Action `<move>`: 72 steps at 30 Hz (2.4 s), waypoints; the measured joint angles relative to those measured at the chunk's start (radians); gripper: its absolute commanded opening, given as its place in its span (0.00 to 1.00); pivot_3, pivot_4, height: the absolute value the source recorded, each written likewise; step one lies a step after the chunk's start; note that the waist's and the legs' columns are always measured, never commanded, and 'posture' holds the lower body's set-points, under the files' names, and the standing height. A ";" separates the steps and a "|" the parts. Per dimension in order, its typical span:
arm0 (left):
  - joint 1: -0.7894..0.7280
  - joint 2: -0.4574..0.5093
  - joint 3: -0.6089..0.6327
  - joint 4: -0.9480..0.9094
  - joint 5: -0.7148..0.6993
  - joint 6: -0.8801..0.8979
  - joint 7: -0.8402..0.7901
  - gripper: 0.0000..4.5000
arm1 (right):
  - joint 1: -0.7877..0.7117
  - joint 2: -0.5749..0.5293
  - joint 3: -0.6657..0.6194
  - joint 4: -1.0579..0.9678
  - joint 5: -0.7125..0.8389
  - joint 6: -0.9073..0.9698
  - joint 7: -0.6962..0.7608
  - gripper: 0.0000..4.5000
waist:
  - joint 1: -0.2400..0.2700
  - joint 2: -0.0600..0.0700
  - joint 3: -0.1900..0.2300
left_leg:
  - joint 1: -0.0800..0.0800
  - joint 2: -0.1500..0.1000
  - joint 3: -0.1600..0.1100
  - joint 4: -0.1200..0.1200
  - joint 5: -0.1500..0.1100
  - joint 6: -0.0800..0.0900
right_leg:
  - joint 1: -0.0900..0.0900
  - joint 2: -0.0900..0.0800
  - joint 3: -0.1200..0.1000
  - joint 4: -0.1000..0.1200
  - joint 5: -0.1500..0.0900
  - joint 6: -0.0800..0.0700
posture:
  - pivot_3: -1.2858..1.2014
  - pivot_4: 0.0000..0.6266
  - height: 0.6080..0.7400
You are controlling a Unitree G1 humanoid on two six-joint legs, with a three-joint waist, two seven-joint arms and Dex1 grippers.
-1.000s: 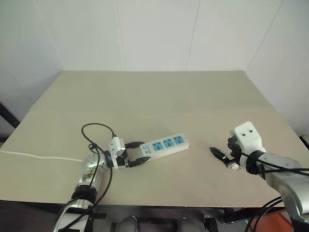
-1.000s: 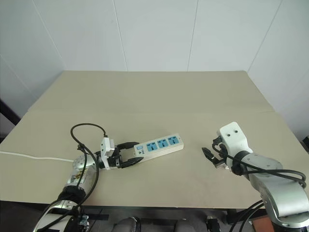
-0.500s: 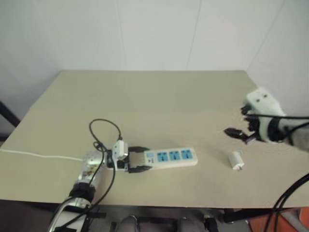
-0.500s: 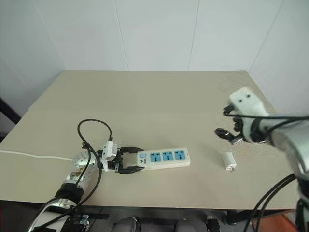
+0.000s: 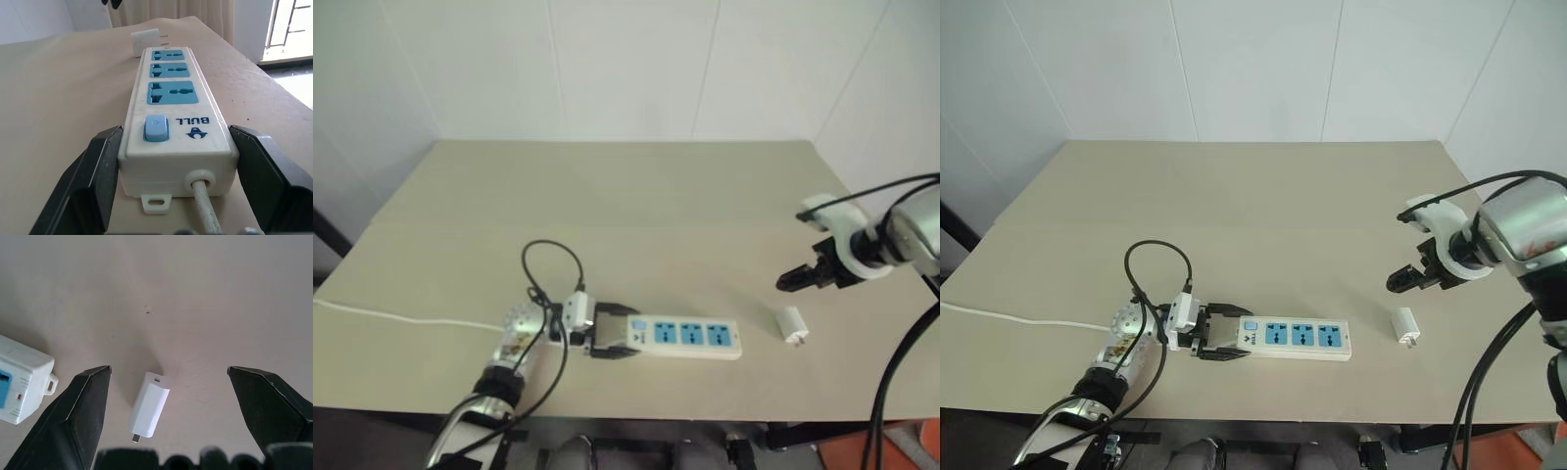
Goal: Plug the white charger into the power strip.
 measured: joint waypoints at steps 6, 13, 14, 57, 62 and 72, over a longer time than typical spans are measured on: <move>0.005 -0.007 -0.001 -0.001 0.001 -0.005 0.009 0.71 | -0.019 0.070 0.064 0.180 -0.059 -0.026 0.043 1.00 | 0.000 0.000 0.000 | -0.001 -0.001 0.000 0.001 0.000 0.000 | 0.000 0.000 0.000 0.001 0.000 0.000 | 0.52 0.24 1.00; 0.007 -0.006 -0.002 -0.003 0.002 -0.010 0.015 0.71 | -0.020 0.122 0.065 0.283 -0.099 -0.026 0.055 1.00 | 0.000 0.001 0.000 | -0.001 -0.001 0.000 0.001 0.000 0.000 | 0.000 0.000 0.000 0.002 0.000 0.000 | 0.52 0.24 1.00; 0.007 -0.006 -0.002 -0.003 0.002 -0.010 0.016 0.71 | -0.020 0.125 0.066 0.289 -0.107 -0.026 0.058 1.00 | 0.000 0.001 0.000 | -0.001 -0.001 0.000 0.001 0.000 0.000 | 0.000 0.000 0.000 0.002 0.000 0.000 | 0.52 0.24 1.00; 0.044 0.009 -0.013 -0.067 0.017 0.011 0.085 0.71 | 0.110 0.185 0.027 0.246 -0.084 0.042 0.045 0.27 | -0.002 0.002 0.000 | 0.001 -0.001 0.000 0.002 0.000 0.000 | 0.001 0.000 0.000 0.003 0.000 0.000 | 0.52 0.24 1.00; 0.057 0.013 -0.014 -0.085 0.017 0.012 0.097 0.71 | 0.112 0.182 0.023 0.223 -0.083 0.041 0.044 0.25 | -0.003 0.002 0.000 | 0.001 0.000 0.000 0.002 0.000 0.000 | 0.001 0.000 0.000 0.003 0.000 0.000 | 0.52 0.24 1.00; 0.056 0.045 -0.018 -0.109 0.005 0.062 0.090 0.71 | 0.145 -0.024 0.046 -0.157 -0.102 -0.147 0.129 0.25 | -0.010 0.002 0.000 | 0.001 0.000 0.000 0.001 0.000 0.000 | 0.000 0.001 0.000 0.003 0.000 0.001 | 0.52 0.24 1.00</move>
